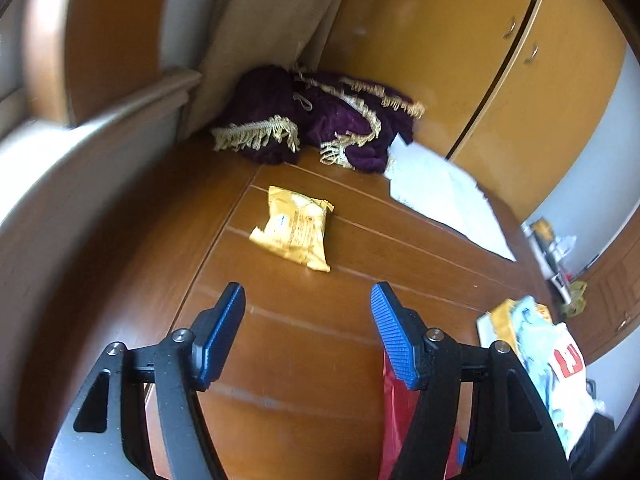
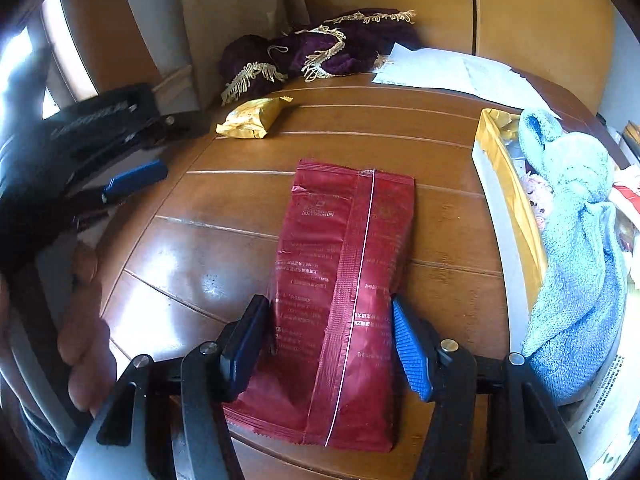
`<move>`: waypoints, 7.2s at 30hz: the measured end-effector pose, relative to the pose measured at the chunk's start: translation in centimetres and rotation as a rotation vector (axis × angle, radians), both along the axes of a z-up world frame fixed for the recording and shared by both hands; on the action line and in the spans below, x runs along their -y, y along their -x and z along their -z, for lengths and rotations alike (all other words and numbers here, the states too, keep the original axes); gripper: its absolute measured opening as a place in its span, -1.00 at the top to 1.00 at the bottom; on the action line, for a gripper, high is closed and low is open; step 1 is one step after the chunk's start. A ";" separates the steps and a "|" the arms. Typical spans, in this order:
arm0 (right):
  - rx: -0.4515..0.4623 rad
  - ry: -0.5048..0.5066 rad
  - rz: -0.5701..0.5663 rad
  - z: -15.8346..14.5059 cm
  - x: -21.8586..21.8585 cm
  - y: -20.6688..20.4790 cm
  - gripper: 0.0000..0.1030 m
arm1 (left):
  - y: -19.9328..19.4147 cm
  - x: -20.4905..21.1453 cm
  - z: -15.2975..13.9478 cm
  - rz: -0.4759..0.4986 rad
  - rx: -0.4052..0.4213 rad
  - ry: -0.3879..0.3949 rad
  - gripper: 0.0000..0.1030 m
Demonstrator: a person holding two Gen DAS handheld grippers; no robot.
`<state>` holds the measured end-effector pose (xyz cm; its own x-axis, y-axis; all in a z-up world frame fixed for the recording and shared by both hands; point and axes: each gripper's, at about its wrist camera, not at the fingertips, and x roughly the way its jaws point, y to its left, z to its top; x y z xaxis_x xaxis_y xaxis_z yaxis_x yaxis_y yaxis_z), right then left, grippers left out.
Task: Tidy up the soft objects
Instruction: 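Grasp the red bag with the right tool while the left tool reaches the yellow cracker packet, then grasp the yellow cracker packet with the left tool while the right tool lifts the red bag, then carry the cracker packet and red bag into the tray and release both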
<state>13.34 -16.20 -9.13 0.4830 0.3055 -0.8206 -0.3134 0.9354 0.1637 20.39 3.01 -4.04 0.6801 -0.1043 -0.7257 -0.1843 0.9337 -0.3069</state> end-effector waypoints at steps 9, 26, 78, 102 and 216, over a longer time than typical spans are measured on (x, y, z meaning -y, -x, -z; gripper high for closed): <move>0.014 -0.058 -0.026 0.1 0.4 -0.2 -0.26 | -7.1 0.6 3.0 -0.018 -0.101 -0.149 -0.04; 0.038 -0.036 -0.030 0.1 0.2 0.4 -0.29 | -3.4 0.5 0.4 0.064 -0.001 -0.113 -0.41; 0.036 -0.087 -0.054 0.1 1.0 0.3 -0.45 | -8.8 2.1 3.6 0.248 -0.081 -0.394 -0.28; 0.057 -0.168 -0.032 -0.2 1.5 2.7 0.02 | 10.9 2.3 2.8 0.005 -0.055 -0.178 0.06; 0.227 -0.383 0.221 -4.2 22.1 4.5 -0.05 | 8.3 20.5 0.1 0.413 0.081 0.255 -0.28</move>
